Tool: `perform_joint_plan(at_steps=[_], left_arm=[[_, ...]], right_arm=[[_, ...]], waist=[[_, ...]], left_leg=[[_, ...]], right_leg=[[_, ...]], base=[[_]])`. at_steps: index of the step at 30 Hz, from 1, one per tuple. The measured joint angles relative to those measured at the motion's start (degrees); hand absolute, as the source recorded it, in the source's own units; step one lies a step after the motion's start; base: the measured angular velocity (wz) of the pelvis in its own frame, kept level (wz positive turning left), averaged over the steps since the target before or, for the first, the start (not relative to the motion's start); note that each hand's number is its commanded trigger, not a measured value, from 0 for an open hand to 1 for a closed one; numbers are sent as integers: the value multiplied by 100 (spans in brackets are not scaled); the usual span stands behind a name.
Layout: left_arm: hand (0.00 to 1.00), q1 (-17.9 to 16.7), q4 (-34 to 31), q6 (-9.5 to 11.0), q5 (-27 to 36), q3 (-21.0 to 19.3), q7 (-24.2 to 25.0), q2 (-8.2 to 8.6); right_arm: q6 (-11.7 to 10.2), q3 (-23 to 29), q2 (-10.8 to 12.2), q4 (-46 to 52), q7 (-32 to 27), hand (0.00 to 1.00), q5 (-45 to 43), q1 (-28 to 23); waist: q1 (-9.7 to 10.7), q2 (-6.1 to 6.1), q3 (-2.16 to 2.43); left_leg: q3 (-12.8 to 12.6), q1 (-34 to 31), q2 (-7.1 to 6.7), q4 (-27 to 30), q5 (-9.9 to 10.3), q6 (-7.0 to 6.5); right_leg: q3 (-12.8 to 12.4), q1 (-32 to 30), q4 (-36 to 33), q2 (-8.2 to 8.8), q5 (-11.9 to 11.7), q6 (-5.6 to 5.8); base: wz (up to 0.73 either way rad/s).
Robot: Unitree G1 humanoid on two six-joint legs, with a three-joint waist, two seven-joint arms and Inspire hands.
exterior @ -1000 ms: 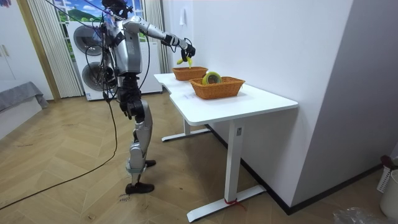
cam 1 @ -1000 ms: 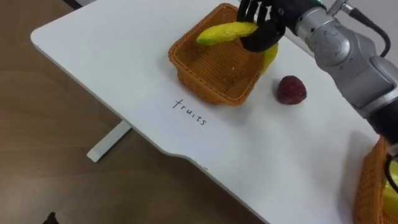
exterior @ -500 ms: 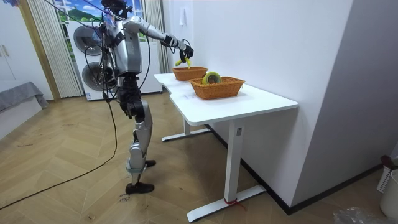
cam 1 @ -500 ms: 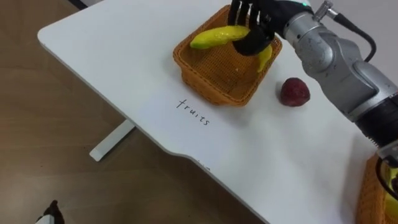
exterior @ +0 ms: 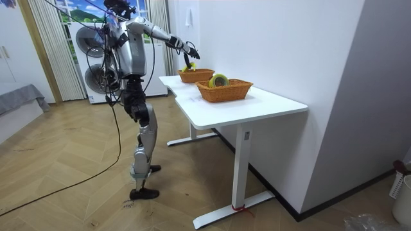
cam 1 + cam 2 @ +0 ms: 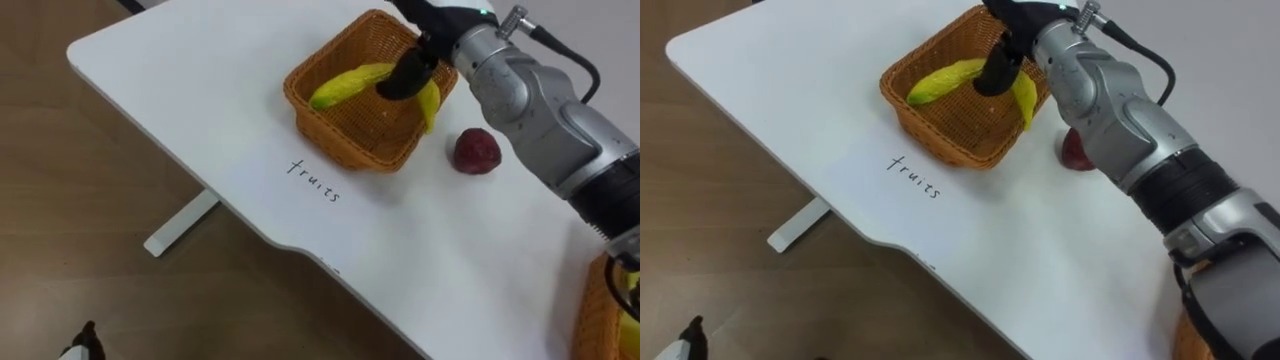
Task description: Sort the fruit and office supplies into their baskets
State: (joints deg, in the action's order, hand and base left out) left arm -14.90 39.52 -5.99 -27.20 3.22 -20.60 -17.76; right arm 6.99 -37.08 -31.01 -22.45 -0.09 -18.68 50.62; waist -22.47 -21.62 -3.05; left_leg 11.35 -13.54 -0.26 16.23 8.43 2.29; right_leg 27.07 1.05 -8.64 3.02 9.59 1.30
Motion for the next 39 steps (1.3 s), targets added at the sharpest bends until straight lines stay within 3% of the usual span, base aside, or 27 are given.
perform_joint_plan(at_steps=[11,16,23,25,28,29,30,31,32,36,39], left_arm=[[0,-14,0,0,1,27,31,-2],[0,-15,4,-1,0,7,22,4],[0,22,40,-19,-27,-105,-13,40],[0,35,108,-66,-72,-175,-2,140],[0,9,114,-78,-233,-176,6,208],[0,2,114,-80,-236,-176,6,211],[0,-25,113,-84,-263,-174,7,204],[0,-34,113,-91,-353,-168,7,191],[0,-41,113,-95,-409,-163,7,186],[0,-114,90,-96,-466,-157,13,181],[0,-128,90,-95,-469,-118,39,123]], right_arm=[[-9,0,0,-15,1,0,0,0],[7,7,-1,16,20,0,-1,0],[12,105,-103,630,54,0,-220,-5],[6,273,-112,955,79,0,-273,-7],[2,295,-112,1151,176,0,-342,-38],[-6,295,-111,1164,214,0,-343,-57],[-11,295,-113,1196,281,0,-344,-115],[-17,295,-112,1192,316,0,-341,-147],[-15,295,-110,1181,338,0,-341,-158],[-80,294,-112,1085,513,0,-217,-245],[-135,274,-112,839,620,0,-87,-245]], waist=[[-1,-24,11],[11,4,-9],[240,86,-10],[287,208,3],[327,345,62],[330,383,53],[341,388,122],[353,406,114],[355,408,112],[346,316,184],[317,198,172]], left_leg=[[0,5,0,12,1,0],[-27,22,1,43,1,-1],[-65,57,0,84,4,-5],[-144,123,5,83,11,-15],[-243,349,5,-68,-2,-32],[-261,417,7,-102,-6,-36],[-275,482,7,-154,-16,-38],[-278,568,7,-194,-26,-35],[-279,610,7,-206,-27,-35],[-276,736,19,-261,-41,-32],[-252,771,20,-259,-40,-30]], right_leg=[[-1,4,1,1,0,0],[-27,4,1,7,0,0],[-270,6,3,4,0,0],[-339,21,2,17,0,0],[-376,195,0,56,0,0],[-383,207,2,63,2,4],[-381,276,-1,72,9,14],[-375,348,2,74,12,20],[-376,386,3,74,15,24],[-343,477,2,73,18,30],[-351,503,1,64,18,30]], base=[[0],[-3],[-4],[-16],[-18],[-12],[-7],[-4],[0],[0],[3]])
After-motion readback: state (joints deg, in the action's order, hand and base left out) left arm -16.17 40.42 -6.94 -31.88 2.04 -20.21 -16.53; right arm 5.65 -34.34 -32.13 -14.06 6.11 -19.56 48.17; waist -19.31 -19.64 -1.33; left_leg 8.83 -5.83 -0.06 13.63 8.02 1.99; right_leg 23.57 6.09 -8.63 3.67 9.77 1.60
